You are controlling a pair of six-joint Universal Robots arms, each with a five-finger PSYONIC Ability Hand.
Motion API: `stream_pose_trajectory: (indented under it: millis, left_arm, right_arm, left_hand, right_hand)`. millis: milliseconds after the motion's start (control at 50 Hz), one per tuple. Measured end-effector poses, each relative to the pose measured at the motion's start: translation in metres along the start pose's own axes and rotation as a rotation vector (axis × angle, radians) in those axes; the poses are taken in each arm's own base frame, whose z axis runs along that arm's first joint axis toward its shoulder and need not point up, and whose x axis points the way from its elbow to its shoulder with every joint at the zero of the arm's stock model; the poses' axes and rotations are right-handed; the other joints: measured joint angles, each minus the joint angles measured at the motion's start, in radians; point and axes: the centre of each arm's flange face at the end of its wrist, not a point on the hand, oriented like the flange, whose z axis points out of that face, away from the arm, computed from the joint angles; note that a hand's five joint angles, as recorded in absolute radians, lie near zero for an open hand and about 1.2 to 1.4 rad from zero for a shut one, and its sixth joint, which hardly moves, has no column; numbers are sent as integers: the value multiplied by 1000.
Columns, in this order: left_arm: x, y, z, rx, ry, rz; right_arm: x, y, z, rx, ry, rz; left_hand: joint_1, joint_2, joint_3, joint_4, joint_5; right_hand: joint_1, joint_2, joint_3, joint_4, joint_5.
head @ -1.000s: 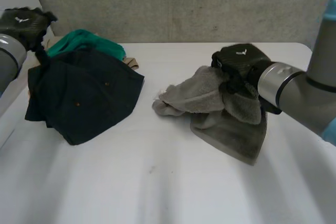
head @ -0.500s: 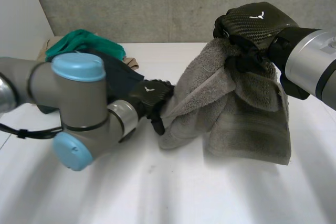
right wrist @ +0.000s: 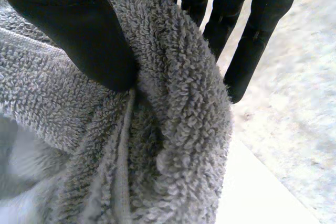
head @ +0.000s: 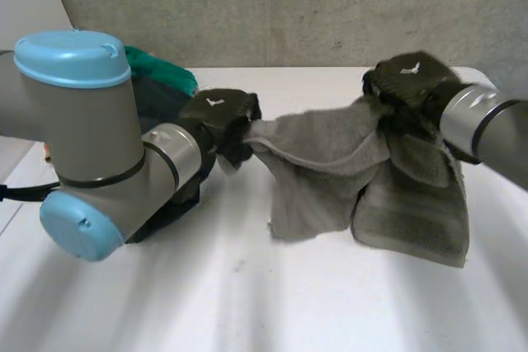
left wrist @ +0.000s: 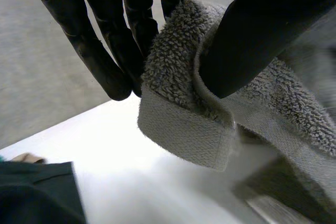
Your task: Fold the laundry.
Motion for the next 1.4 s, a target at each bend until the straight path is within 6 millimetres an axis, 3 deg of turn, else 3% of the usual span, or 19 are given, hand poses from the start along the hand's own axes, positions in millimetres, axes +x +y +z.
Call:
stream_pose_trajectory:
  millis: [80, 180, 260, 320, 440, 520, 640, 680, 740, 760, 780, 800, 980, 1080, 1140, 1160, 1180, 1280, 1400]
  left_arm:
    - [19, 16, -4, -46, 74, 41]
    - [36, 55, 3, -164, 104, 53]
    - [33, 64, 4, -202, 69, 55]
    - [19, 51, 4, -167, 12, 63]
    - [-26, 15, 6, -23, -129, 126]
    - [-62, 9, 15, 18, -222, 237]
    - [-93, 32, 31, -60, -292, 381]
    - [-115, 59, 43, -172, -340, 490]
    - [-137, 79, 51, -253, -403, 569]
    - [-148, 84, 54, -273, -437, 597]
    - [-154, 87, 55, -281, -455, 608]
    - [-168, 92, 59, -293, -501, 634]
    - [-267, 99, 69, -303, -807, 836]
    - [-295, 95, 65, -311, -896, 909]
    - [-295, 90, 63, -282, -899, 910]
    - [-291, 86, 63, -258, -887, 900]
    - [-287, 83, 62, -240, -875, 891]
    - [-251, 64, 57, -133, -778, 814]
    - [-203, 39, 36, -68, -669, 701]
  right_arm:
    - [-18, 28, 18, -34, -75, -76]
    - [-42, 67, 34, -101, -144, -201]
    - [-43, 82, 36, -157, -111, -226]
    - [-39, 84, 32, -174, -68, -201]
    - [-30, 70, 15, -131, -2, -114]
    - [-31, 61, 1, -83, -4, -71]
    - [-37, 60, -7, -61, -26, -60]
    - [-40, 64, -8, -61, -37, -71]
    - [-41, 68, -7, -69, -42, -86]
    - [-42, 69, -7, -74, -44, -92]
    - [-42, 70, -7, -75, -44, -94]
    - [-42, 72, -6, -81, -46, -100]
    - [-43, 75, -7, -98, -53, -109]
    - [-44, 74, -7, -96, -54, -108]
    - [-44, 74, -8, -97, -55, -108]
    - [-44, 74, -8, -97, -55, -107]
    - [-44, 74, -8, -97, -55, -106]
    - [-42, 70, -10, -95, -48, -90]
    - [-32, 57, -17, -79, -22, -38]
  left_hand:
    - [-17, -45, -38, -35, -10]
    - [-821, -819, -800, -819, -777]
    - [-916, -971, -953, -969, -920]
    - [-925, -987, -966, -985, -923]
    - [-925, -988, -966, -985, -923]
    - [-926, -988, -966, -985, -923]
    - [-925, -989, -966, -985, -923]
    - [-925, -989, -966, -985, -923]
    - [-546, -639, -623, -653, -613]
    - [-185, -327, -338, -343, -339]
    - [-185, -327, -338, -343, -339]
    - [1, -89, -88, -101, -129]
    - [9, -9, -21, -16, -70]
    - [9, -8, -21, -16, -70]
    - [-4, -35, -37, -31, -72]
    - [-279, -311, -280, -290, -273]
    - [-375, -391, -378, -390, -361]
    - [-636, -724, -714, -742, -699]
    - [-775, -831, -816, -832, -803]
  right_hand:
    - [-72, -112, -120, -124, -85]
    - [-846, -919, -919, -926, -878]
    - [-876, -958, -976, -982, -920]
    - [-876, -958, -976, -982, -920]
    - [-876, -958, -976, -982, -920]
    - [-876, -958, -976, -982, -920]
    - [-876, -958, -976, -982, -920]
    - [-876, -958, -976, -982, -920]
    - [-876, -958, -976, -982, -920]
    - [-876, -958, -976, -982, -920]
    - [-876, -958, -976, -982, -920]
    - [-876, -958, -976, -982, -920]
    - [-876, -958, -976, -982, -920]
    - [-876, -958, -976, -982, -920]
    - [-876, -959, -976, -982, -920]
    - [-876, -958, -976, -982, -920]
    - [-876, -958, -976, -982, -920]
    - [-876, -958, -976, -982, -920]
    - [-876, -958, -976, -982, -920]
